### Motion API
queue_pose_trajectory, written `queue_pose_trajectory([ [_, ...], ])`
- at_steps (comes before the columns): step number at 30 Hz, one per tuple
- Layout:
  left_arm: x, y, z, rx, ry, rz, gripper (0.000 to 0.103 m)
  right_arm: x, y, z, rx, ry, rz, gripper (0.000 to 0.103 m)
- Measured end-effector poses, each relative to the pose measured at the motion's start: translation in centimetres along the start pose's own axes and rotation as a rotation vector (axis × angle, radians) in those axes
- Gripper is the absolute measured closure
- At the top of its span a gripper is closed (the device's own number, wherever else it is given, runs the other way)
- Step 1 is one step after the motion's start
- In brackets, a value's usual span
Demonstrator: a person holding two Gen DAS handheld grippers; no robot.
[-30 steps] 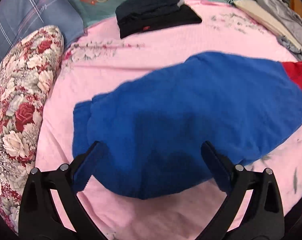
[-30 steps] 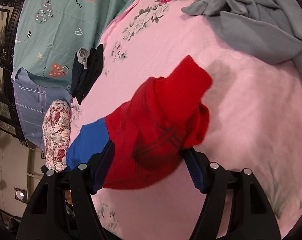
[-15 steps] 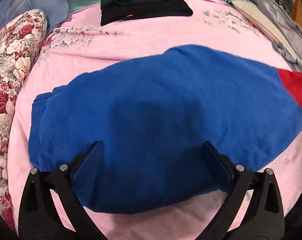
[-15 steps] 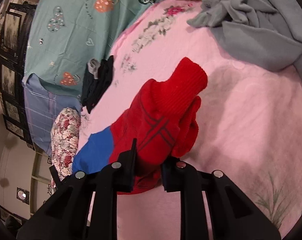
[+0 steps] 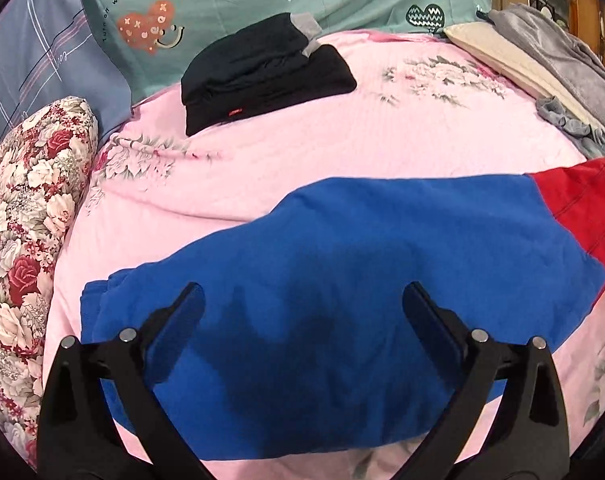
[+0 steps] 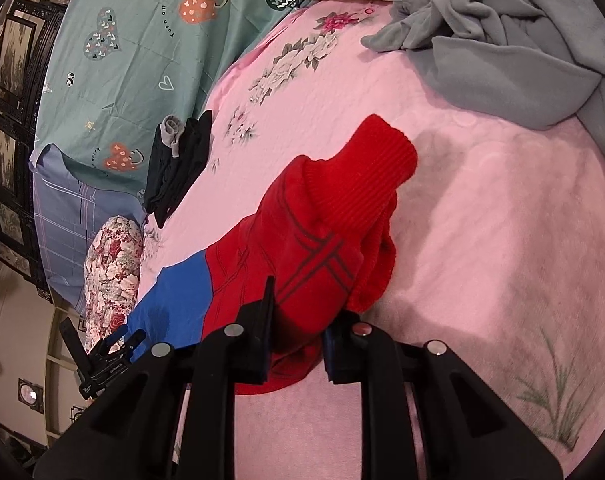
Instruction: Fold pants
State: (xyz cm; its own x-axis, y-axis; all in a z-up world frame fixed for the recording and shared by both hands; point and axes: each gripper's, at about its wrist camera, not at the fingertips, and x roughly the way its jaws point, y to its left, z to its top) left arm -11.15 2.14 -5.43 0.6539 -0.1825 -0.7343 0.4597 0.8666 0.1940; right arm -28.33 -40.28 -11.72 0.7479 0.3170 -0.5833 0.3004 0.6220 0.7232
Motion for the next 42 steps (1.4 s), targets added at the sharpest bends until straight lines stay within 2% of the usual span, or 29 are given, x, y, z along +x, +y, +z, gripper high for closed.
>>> queue_pose_trajectory([
  [12,-0.7,0.9,-0.2,-0.05,-0.012,0.009,0.002,0.0,0.2,-0.1,-0.003,-0.008,-0.02,0.084],
  [15,-1.8,3.3,-0.7,-0.108,-0.037,0.022,0.002,0.1,0.3,0.0,-0.007,-0.009,-0.027,0.083],
  [19,-3.8,8.9,-2.3,-0.268,-0.07,0.064,0.002,-0.1,1.6,0.0,-0.03,-0.012,-0.072,0.083],
  [23,-5.4,13.1,-4.1,-0.377,-0.094,0.11,0.002,-0.4,5.8,0.3,-0.169,-0.036,-0.116,0.083],
  [28,-6.4,15.3,-5.8,-0.448,-0.098,0.134,0.002,1.4,13.8,-0.3,-0.404,-0.034,-0.086,0.083],
  [32,-6.2,15.3,-6.6,-0.452,-0.08,0.123,0.002,6.1,20.6,-3.1,-0.631,0.064,-0.054,0.083],
  [35,-6.1,14.9,-7.0,-0.441,-0.072,0.118,0.002,10.8,23.8,-6.2,-0.77,0.168,-0.079,0.083],
  [38,-6.2,14.9,-7.3,-0.436,-0.07,0.115,0.002,14.9,25.1,-9.1,-0.864,0.256,-0.116,0.082],
  [40,-6.1,15.0,-7.3,-0.438,-0.069,0.107,0.002,16.3,25.3,-10.4,-0.905,0.269,-0.151,0.082],
  [42,-5.9,15.0,-7.3,-0.447,-0.066,0.091,0.002,16.7,25.4,-10.9,-0.931,0.272,-0.167,0.074],
])
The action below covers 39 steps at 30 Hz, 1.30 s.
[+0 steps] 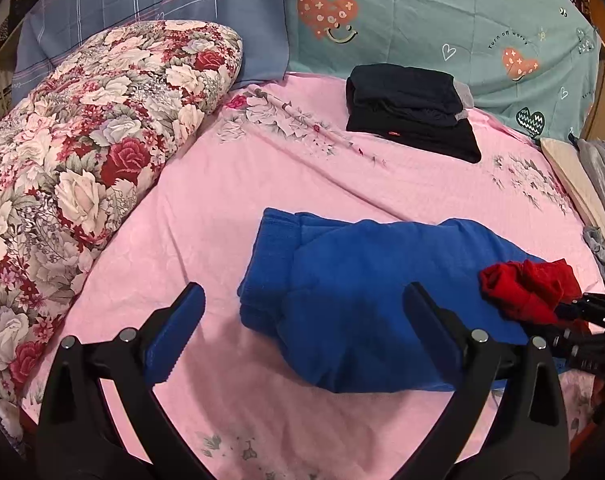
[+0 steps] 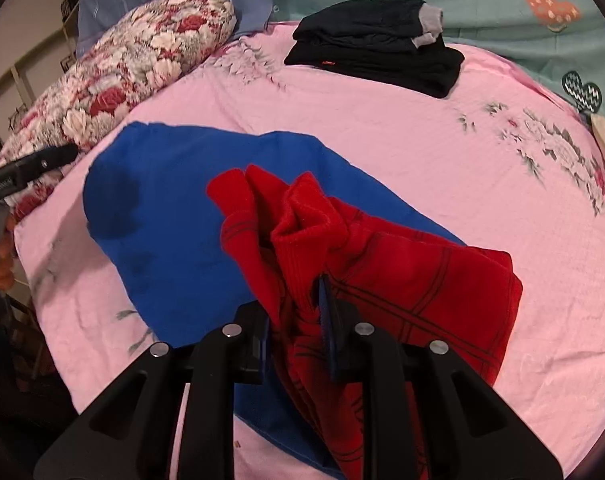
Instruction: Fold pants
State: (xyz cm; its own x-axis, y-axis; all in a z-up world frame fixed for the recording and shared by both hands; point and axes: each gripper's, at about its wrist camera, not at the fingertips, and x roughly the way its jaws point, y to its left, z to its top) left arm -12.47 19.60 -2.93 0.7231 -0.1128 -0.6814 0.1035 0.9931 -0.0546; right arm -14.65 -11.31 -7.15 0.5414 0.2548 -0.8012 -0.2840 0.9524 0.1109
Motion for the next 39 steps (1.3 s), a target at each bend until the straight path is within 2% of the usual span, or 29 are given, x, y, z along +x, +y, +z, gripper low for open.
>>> queue_pose_trajectory([
  [1,0.2,0.0,0.0,-0.003,0.004,-0.007,0.002,0.2,0.2,0.0,-0.009,0.014,0.003,0.068],
  [2,0.4,-0.2,0.0,-0.006,0.012,-0.017,0.002,0.4,0.6,0.0,-0.028,0.037,0.013,0.047],
  [3,0.6,-0.3,0.0,-0.006,0.018,-0.023,0.002,0.4,0.9,-0.1,-0.042,0.052,0.037,0.032],
  [5,0.7,-0.5,0.0,-0.008,0.027,-0.035,0.002,0.3,1.7,-0.3,-0.07,0.058,0.081,0.025],
  [7,0.7,-0.2,-0.1,-0.025,0.036,-0.05,0.002,-0.1,1.8,-0.3,-0.079,0.045,0.103,0.025],
  [11,0.7,1.3,-0.2,-0.105,0.053,-0.089,0.002,-2.2,-0.4,0.6,0.075,-0.041,0.254,0.025],
  [12,0.8,1.8,-0.3,-0.132,0.064,-0.105,0.002,-2.4,-1.0,1.0,0.118,-0.069,0.303,0.017],
  [13,1.0,2.3,-0.4,-0.156,0.079,-0.122,0.002,-2.2,-1.4,1.2,0.155,-0.082,0.348,0.015],
  [14,1.1,2.7,-0.6,-0.177,0.093,-0.136,0.002,-1.7,-1.7,1.1,0.204,-0.081,0.406,0.014],
  [15,1.2,3.2,-0.9,-0.202,0.108,-0.147,0.002,-0.6,-1.8,1.0,0.243,-0.046,0.469,0.014],
  [16,1.4,3.5,-1.0,-0.219,0.118,-0.152,0.002,0.7,-1.6,0.9,0.261,0.011,0.488,0.014],
  [17,1.6,4.1,-1.3,-0.25,0.138,-0.161,0.002,2.0,-1.3,0.6,0.262,0.062,0.475,0.014],
  [19,2.3,5.2,-2.0,-0.316,0.185,-0.203,0.002,1.5,-0.8,0.5,0.213,0.023,0.456,0.014],
  [20,3.0,5.9,-2.5,-0.372,0.222,-0.249,0.002,1.1,-0.7,0.7,0.203,0.026,0.459,0.014],
  [23,5.2,7.4,-3.7,-0.527,0.305,-0.353,0.002,0.1,-1.4,0.8,0.245,0.003,0.512,0.013],
  [24,5.5,7.5,-3.7,-0.542,0.305,-0.362,0.003,0.1,-1.6,0.6,0.259,-0.004,0.517,0.013],
  [34,9.4,5.7,-1.2,-0.509,0.308,-0.42,0.002,-0.8,-2.8,-0.1,0.317,-0.047,0.574,0.013],
  [39,10.6,5.2,-0.6,-0.536,0.243,-0.419,0.002,-1.2,-2.0,0.3,0.293,-0.059,0.601,0.013],
])
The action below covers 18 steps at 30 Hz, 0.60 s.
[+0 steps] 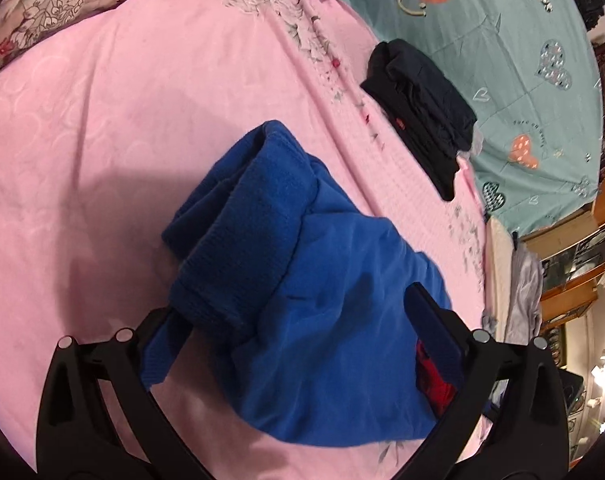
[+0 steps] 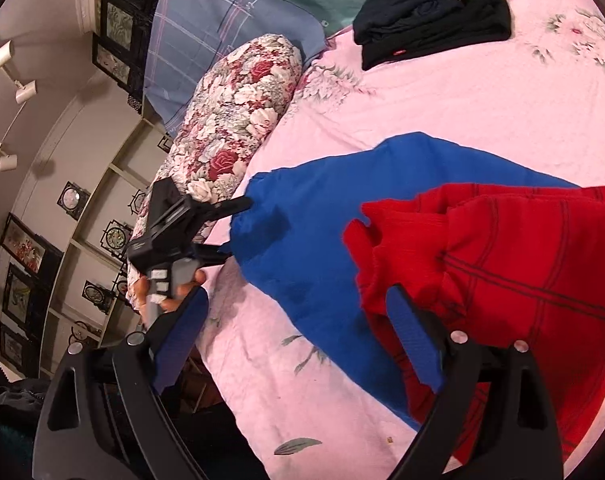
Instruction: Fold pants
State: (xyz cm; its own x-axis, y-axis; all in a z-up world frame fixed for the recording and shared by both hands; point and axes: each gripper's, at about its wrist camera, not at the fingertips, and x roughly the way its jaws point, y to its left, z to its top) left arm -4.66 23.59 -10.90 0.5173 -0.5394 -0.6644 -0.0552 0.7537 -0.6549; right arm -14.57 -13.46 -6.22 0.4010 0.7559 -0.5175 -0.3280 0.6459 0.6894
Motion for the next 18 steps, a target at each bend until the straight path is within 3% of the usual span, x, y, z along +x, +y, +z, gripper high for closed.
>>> queue_pose_trajectory([
  [3,-0.1,-0.2,-0.2,0.001,-0.032,0.004,0.003,0.4,0.9,0.0,-0.027,0.004,0.013,0.013],
  [4,-0.2,-0.3,-0.3,-0.003,-0.033,-0.004,0.01,0.7,1.2,0.0,-0.033,0.011,0.017,0.013],
  [5,-0.2,-0.2,-0.4,-0.009,-0.022,-0.016,0.021,1.1,1.5,0.1,-0.041,0.021,0.019,0.012],
  [6,0.0,0.0,-0.5,-0.021,-0.001,-0.027,0.052,1.5,1.9,0.2,-0.052,0.028,0.017,0.012],
  [7,0.3,0.2,-0.5,-0.032,0.023,-0.045,0.056,1.8,2.3,0.2,-0.065,0.036,0.017,0.012],
  [12,-0.1,0.1,-0.7,-0.021,0.008,-0.016,0.056,4.2,4.1,0.4,-0.106,0.083,0.042,0.012],
  [13,-0.1,0.1,-0.7,-0.015,0.009,-0.001,0.045,4.5,4.4,0.5,-0.116,0.089,0.039,0.012],
  [18,0.0,-0.1,-0.9,-0.011,-0.022,-0.027,0.018,7.0,6.1,0.1,-0.223,0.142,-0.038,0.013],
])
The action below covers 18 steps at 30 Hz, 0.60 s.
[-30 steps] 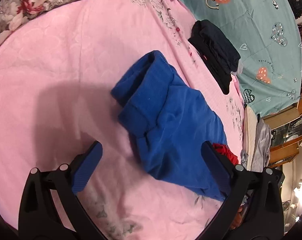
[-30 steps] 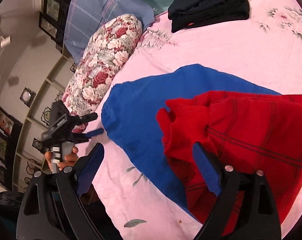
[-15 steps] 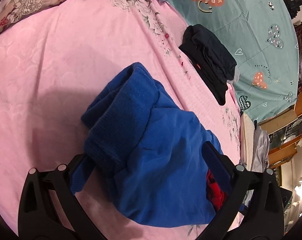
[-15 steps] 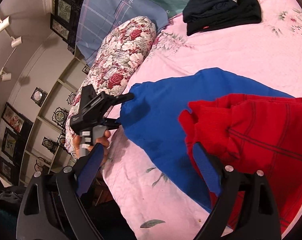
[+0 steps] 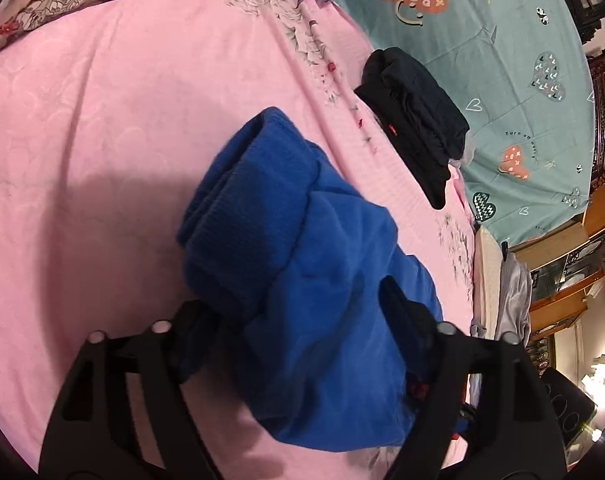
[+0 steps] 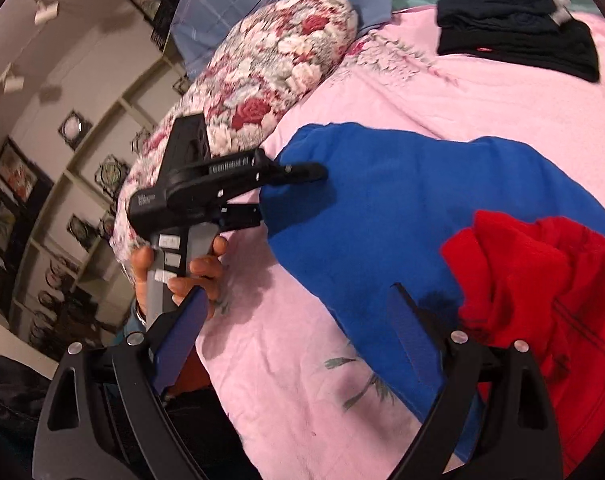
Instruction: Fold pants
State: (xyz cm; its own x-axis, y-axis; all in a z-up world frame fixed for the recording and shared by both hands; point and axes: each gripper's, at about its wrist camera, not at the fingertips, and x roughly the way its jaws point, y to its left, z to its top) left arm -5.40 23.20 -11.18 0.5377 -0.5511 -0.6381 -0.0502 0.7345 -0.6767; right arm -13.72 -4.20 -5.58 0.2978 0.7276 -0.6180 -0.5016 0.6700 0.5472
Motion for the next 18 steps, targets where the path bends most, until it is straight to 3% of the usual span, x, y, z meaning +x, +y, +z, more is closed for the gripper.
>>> queue_pose_trajectory([
  [1,0.2,-0.5,-0.1,0.021,-0.002,0.013,0.012,0.5,0.4,0.0,-0.02,0.015,-0.001,0.013],
  [3,0.8,-1.8,-0.3,0.066,-0.005,0.062,0.014,1.1,0.7,-0.1,-0.031,0.025,0.005,0.013],
  [5,1.2,-2.2,-0.3,0.075,0.019,0.042,0.037,1.6,0.7,0.0,-0.025,0.029,0.007,0.013],
  [6,1.2,-2.1,-0.3,0.069,0.034,0.024,0.063,1.8,0.6,0.1,-0.019,0.029,-0.002,0.013],
  [7,1.2,-1.9,-0.2,0.064,0.043,0.014,0.072,1.9,0.4,0.1,-0.006,0.033,-0.003,0.012],
  [13,0.4,-1.9,-0.2,0.056,0.009,0.009,0.079,1.4,0.1,0.1,0.02,0.02,0.021,0.013],
  [15,0.3,-2.5,-0.2,0.073,0.002,0.017,0.082,2.3,-0.3,0.1,0.043,0.049,0.027,0.012],
  [17,-0.1,-3.4,-0.2,0.109,-0.015,0.034,0.083,4.5,-1.3,-0.5,0.098,0.156,0.02,0.011],
  [18,-0.2,-3.9,-0.1,0.125,-0.022,0.043,0.085,4.2,-1.4,-0.7,0.084,0.121,0.029,0.01],
])
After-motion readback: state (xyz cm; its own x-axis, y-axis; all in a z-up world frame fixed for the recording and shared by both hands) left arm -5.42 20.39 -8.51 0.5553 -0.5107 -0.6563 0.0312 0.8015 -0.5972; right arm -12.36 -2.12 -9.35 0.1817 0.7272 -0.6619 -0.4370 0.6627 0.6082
